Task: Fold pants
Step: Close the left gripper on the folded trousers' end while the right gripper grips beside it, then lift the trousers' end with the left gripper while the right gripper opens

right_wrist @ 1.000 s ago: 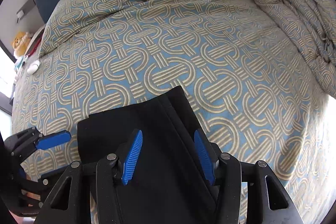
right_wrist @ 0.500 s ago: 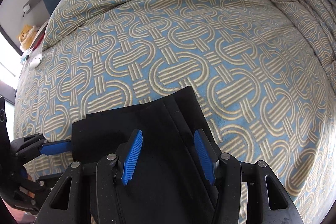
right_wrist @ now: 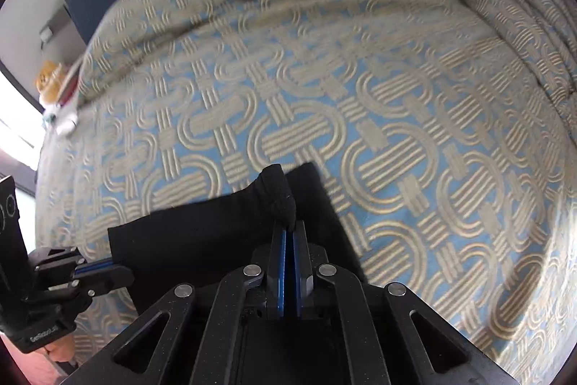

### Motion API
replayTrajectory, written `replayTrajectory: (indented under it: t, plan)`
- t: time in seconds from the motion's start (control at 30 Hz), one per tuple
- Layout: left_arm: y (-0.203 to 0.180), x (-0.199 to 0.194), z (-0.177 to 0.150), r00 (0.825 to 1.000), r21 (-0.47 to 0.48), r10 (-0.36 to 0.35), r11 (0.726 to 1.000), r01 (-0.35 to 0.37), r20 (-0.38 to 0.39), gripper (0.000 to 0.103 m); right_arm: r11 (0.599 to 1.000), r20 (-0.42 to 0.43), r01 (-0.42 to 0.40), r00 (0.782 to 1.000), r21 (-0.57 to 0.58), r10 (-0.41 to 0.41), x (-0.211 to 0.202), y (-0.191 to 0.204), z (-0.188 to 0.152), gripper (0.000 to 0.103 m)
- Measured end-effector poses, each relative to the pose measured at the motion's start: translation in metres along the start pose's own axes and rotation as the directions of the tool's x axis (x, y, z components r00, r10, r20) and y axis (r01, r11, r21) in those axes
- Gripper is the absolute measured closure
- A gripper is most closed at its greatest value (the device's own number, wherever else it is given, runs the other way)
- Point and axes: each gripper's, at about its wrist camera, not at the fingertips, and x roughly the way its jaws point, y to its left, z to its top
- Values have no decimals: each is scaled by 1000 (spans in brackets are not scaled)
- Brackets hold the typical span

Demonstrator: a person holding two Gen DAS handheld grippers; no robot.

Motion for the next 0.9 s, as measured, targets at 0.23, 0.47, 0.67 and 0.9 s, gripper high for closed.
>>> replayTrajectory:
  t: [0.23, 0.47, 0.67, 0.9]
  plan:
    - [16, 25, 15, 984, 23, 175, 984, -174, -36, 99, 999, -4, 28, 1000, 25, -27, 3, -12, 20, 101]
    - [41, 17, -1, 988, -74, 120, 989, -127, -93, 93, 996, -105, 79, 992, 38, -75, 51, -23, 20, 92]
    - [9, 29, 2, 992, 19, 87, 996, -85, -87, 48, 997, -99, 52, 994, 62, -46, 43, -29, 16, 92]
    - [10, 56, 6, 988, -64, 36, 997, -46, -148, 101, 997, -59, 66, 996, 27, -64, 29, -15, 15, 100]
